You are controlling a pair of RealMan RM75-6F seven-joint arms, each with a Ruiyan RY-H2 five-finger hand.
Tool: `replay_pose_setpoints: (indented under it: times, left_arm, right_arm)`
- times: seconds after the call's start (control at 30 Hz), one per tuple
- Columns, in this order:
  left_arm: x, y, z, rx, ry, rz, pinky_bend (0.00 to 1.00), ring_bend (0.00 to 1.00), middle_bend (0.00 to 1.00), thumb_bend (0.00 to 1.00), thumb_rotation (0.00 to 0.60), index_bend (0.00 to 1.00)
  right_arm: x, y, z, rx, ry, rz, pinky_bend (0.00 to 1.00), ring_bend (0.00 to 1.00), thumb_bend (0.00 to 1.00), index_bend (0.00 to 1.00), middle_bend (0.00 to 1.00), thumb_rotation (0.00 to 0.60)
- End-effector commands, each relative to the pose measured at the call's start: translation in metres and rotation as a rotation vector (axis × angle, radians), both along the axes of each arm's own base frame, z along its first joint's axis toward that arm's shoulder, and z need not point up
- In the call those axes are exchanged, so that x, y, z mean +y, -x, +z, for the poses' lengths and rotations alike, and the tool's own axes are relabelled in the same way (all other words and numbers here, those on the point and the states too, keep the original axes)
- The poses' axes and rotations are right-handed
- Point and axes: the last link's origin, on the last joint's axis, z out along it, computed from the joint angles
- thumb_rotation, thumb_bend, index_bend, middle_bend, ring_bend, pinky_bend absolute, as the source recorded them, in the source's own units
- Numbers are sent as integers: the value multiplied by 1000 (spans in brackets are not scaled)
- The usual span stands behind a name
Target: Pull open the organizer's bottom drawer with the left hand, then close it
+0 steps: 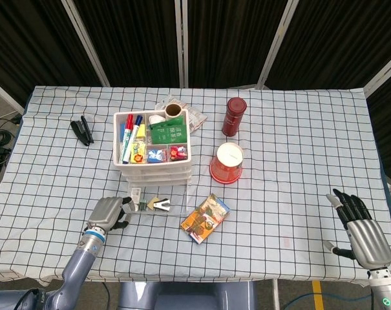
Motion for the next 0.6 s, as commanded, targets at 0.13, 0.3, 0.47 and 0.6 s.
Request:
replay_pose_setpoints:
  times: [0.13,0.3,0.47,0.6]
  left_arm:
    - [3,3,1,-3,-7,4,834,958,965,505,600,343]
    - [6,0,3,-15,-22,-11,834,958,965,321,600,263]
    - [9,-9,10,-25,-48,-47,834,958,965,307,600,260]
    - [10,-22,19,-18,-77,-95,834,958,965,312,600,300]
  right_arm:
    - [0,0,0,0,3,-2,0,0,46,54,0,600]
    - [-1,0,1,-3,5,-3,0,0,47,54,0,600]
    - [-1,0,2,-6,8,-2,0,0,46,54,0,600]
    - [-1,0,2,-6,6,-3,0,0,47,54,0,600]
